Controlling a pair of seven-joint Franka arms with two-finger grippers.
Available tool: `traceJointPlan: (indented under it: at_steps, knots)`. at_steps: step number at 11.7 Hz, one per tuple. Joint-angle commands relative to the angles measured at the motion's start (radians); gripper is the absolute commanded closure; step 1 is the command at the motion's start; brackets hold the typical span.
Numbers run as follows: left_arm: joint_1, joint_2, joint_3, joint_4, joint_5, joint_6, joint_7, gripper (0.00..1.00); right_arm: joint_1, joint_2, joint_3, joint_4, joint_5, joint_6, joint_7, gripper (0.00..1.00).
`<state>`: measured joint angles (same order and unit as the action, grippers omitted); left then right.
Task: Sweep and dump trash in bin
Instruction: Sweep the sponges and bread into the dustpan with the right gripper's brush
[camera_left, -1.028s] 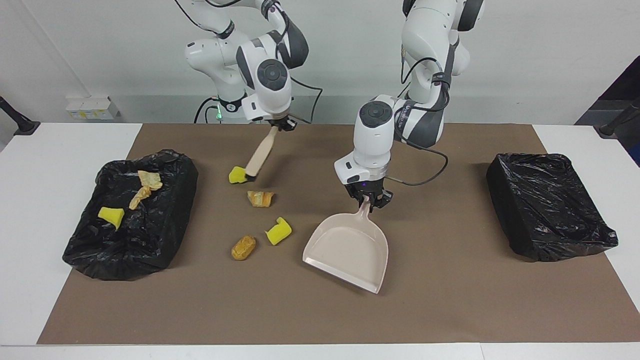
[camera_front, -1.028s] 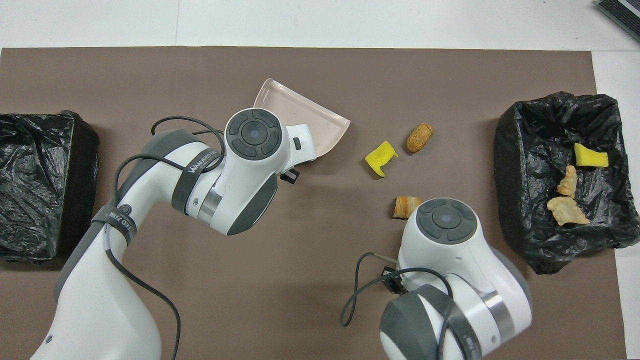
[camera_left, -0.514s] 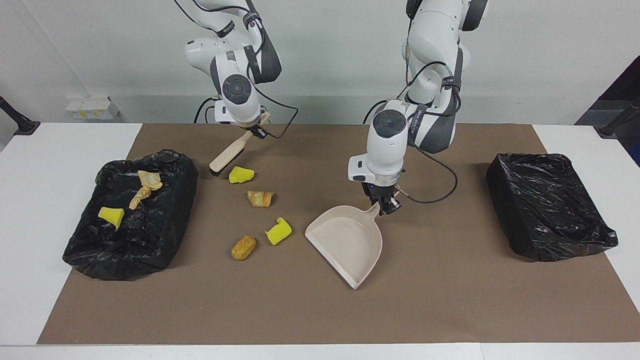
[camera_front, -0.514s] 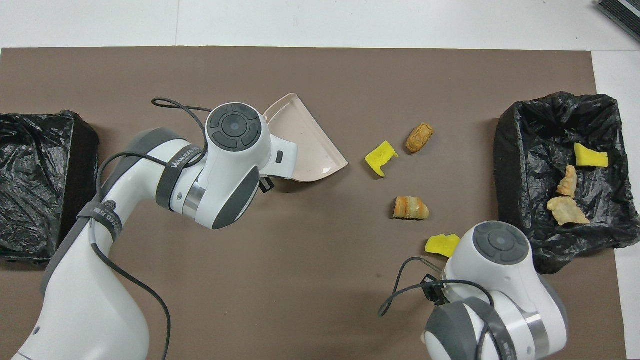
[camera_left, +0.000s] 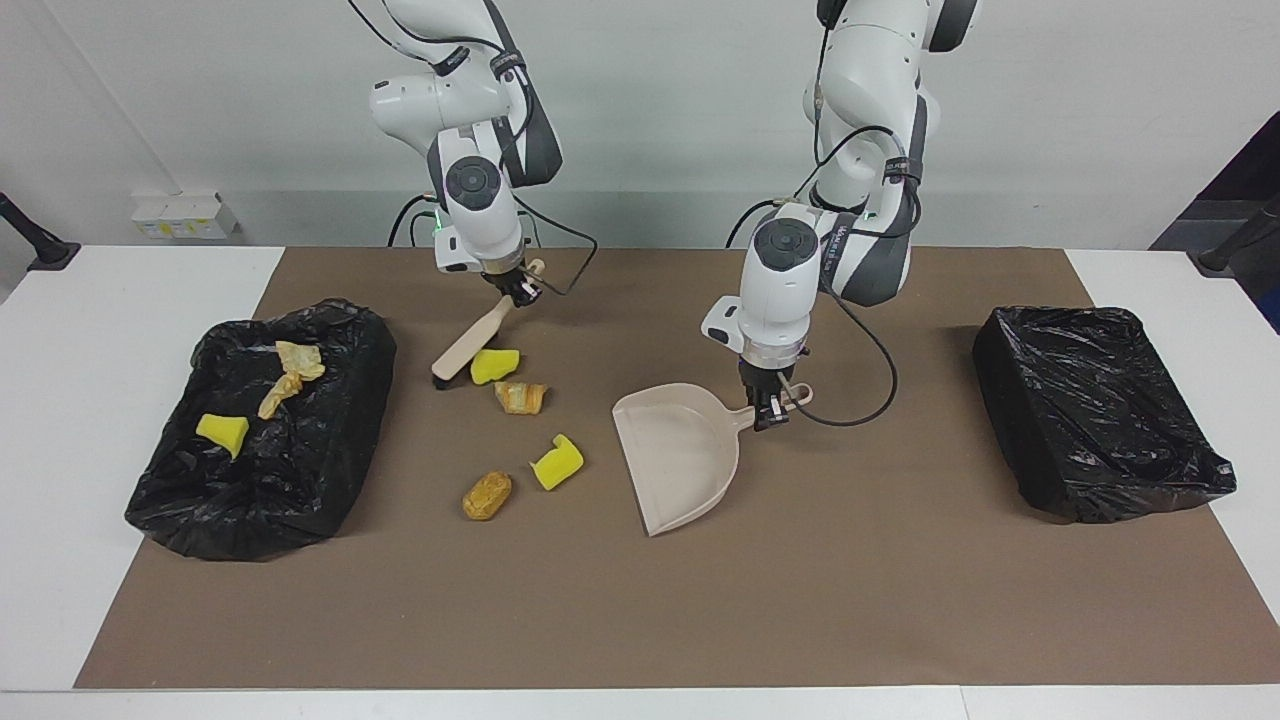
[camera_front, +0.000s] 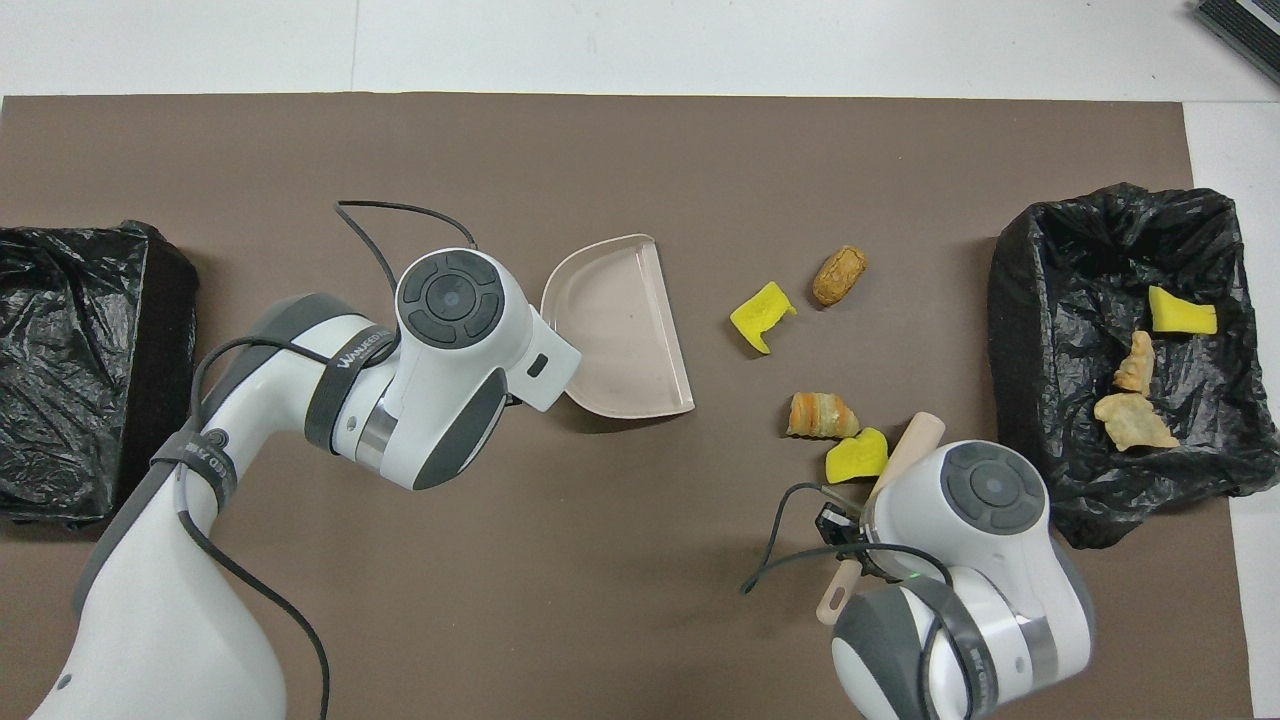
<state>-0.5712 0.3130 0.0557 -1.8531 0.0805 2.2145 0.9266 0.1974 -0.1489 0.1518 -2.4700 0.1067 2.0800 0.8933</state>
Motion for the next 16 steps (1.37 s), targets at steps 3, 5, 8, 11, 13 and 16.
traceJointPlan:
  at_steps: [3,5,8,11,13,16]
  knots:
    - [-0.019,-0.097,-0.002,-0.181,0.050,0.121,0.055,1.00,-0.016,0.175,0.012,0.252,0.010,-0.008,-0.089,1.00]
    - [-0.021,-0.106,-0.002,-0.196,0.051,0.123,0.054,1.00,0.011,0.231,0.012,0.307,0.019,-0.003,-0.135,1.00]
    - [-0.022,-0.106,-0.002,-0.212,0.051,0.151,0.051,1.00,0.052,0.325,0.014,0.402,0.044,0.012,-0.267,1.00]
    - [-0.021,-0.118,-0.002,-0.233,0.051,0.143,0.044,1.00,0.131,0.397,0.022,0.498,0.082,0.063,-0.364,1.00]
    - [-0.019,-0.126,-0.002,-0.247,0.051,0.140,0.011,1.00,0.158,0.405,0.023,0.539,0.126,0.063,-0.392,1.00]
    - [-0.015,-0.127,-0.004,-0.248,0.051,0.142,-0.170,1.00,0.149,0.376,0.017,0.568,0.125,-0.035,-0.439,1.00]
